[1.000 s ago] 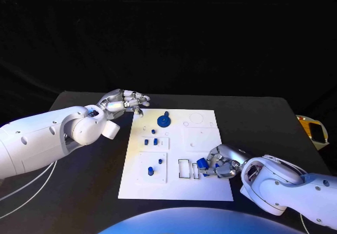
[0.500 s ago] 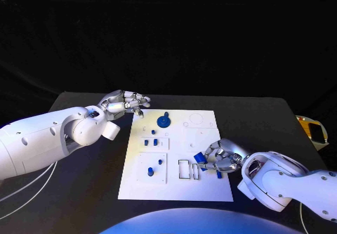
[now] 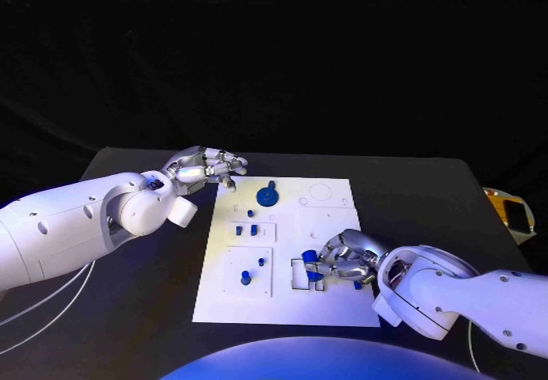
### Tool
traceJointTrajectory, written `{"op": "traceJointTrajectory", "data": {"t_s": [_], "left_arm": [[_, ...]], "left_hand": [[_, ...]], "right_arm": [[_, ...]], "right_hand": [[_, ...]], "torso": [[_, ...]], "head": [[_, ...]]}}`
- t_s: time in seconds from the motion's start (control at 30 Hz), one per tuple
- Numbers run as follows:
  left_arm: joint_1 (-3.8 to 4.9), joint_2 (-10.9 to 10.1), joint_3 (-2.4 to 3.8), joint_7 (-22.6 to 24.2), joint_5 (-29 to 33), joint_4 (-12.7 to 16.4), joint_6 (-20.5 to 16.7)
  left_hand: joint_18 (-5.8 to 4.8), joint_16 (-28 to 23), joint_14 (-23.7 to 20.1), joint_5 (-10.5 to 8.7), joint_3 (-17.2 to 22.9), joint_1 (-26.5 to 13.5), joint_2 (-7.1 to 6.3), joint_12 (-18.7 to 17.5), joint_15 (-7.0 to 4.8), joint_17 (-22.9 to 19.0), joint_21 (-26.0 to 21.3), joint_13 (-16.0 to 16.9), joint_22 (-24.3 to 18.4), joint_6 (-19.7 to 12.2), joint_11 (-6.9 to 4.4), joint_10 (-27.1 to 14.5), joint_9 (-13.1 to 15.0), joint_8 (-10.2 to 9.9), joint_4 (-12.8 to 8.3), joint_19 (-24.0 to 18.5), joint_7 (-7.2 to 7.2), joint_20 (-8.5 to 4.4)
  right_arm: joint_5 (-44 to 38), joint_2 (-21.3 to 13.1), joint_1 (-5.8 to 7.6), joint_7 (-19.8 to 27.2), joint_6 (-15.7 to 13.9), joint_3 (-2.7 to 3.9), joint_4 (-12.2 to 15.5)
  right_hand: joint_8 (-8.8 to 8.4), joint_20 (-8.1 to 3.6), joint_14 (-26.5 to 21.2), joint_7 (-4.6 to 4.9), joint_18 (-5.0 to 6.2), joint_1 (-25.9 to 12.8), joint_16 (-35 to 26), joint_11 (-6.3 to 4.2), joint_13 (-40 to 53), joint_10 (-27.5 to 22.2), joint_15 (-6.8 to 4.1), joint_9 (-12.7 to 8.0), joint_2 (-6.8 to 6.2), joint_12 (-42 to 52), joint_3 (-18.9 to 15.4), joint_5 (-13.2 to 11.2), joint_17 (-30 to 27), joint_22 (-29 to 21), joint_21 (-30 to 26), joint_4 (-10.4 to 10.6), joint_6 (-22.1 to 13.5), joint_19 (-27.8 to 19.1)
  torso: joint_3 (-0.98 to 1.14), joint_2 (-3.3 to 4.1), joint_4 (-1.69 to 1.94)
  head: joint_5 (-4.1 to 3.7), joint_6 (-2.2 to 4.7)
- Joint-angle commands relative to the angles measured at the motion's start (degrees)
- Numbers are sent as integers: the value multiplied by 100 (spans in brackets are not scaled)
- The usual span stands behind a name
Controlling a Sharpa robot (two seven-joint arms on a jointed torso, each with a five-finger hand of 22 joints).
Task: Assemble the parts on the task board
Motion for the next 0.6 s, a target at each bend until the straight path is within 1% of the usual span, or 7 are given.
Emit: {"op": "traceJointTrajectory", "data": {"t_s": [0.03,0.23,0.3,0.4,0.47,0.53,0.6], "left_arm": [[-1,15,3,11,-7,20,118],[-1,18,3,35,-7,9,92],[-1,20,3,45,-7,2,85],[-1,17,3,49,-6,-3,80],[-1,15,3,49,-6,-5,79],[-1,15,3,49,-6,-7,77],[-1,17,3,49,-6,-8,79]], "left_hand": [[79,16,-37,15,3,17,44,34,-21,9,-25,9,-8,-24,-15,-33,-3,28,11,38,-2,8],[79,17,-38,18,6,30,50,36,-22,10,-27,10,-10,-25,-15,-34,-3,29,10,43,-1,6],[79,17,-38,18,6,30,50,36,-22,10,-27,10,-10,-25,-15,-34,-3,29,10,43,-1,6],[80,19,-39,20,13,50,59,41,-23,12,-29,11,-11,-26,-16,-32,-3,31,5,50,-1,4],[80,19,-39,20,13,50,59,41,-23,12,-29,11,-11,-26,-16,-32,-3,31,5,50,-1,4],[80,19,-39,20,13,50,59,41,-23,12,-29,11,-11,-26,-16,-32,-3,31,5,50,-1,4],[80,19,-39,20,13,50,59,41,-23,12,-29,11,-11,-26,-16,-32,-3,31,5,50,-1,4]], "right_arm": [[103,86,-18,-103,460,-4,-59],[81,204,-29,-138,446,-7,-185],[65,237,-30,-138,441,-7,-222],[53,280,-30,-137,467,-7,-240],[48,296,-30,-138,481,-7,-245],[16,314,-30,-147,488,-7,-265],[-14,325,-30,-156,482,-7,-291]], "right_hand": [[8,-56,484,-218,-81,-46,31,-41,608,14,-56,18,-70,-2,-35,-27,922,1329,-16,1,212,399],[34,-67,482,-235,-78,-152,27,-56,603,12,-70,36,-70,-15,-100,-141,915,1325,-31,0,234,394],[34,-67,482,-236,-77,-154,27,-56,600,10,-71,36,-69,-18,-101,-144,914,1324,-35,0,235,392],[35,-67,482,-236,-78,-155,27,-56,603,12,-71,37,-69,-16,-102,-146,915,1325,-32,0,236,393],[37,-68,483,-237,-78,-156,28,-57,599,9,-71,38,-69,-19,-104,-149,917,1325,-31,-2,237,394],[37,-68,483,-237,-78,-156,28,-57,599,9,-71,38,-69,-19,-104,-149,917,1325,-31,-2,237,394],[41,-70,481,-240,-78,-156,25,-60,594,6,-73,41,-79,-26,-114,-166,908,1325,-31,-7,240,394]], "torso": [[0,-2,-3],[7,-7,-8],[8,-8,-3],[10,-1,-1],[10,2,-5],[1,-1,-11],[-1,-6,-12]], "head": [[11,-12],[29,-12],[38,-2],[51,-10],[60,-11],[55,-9],[53,-7]]}}
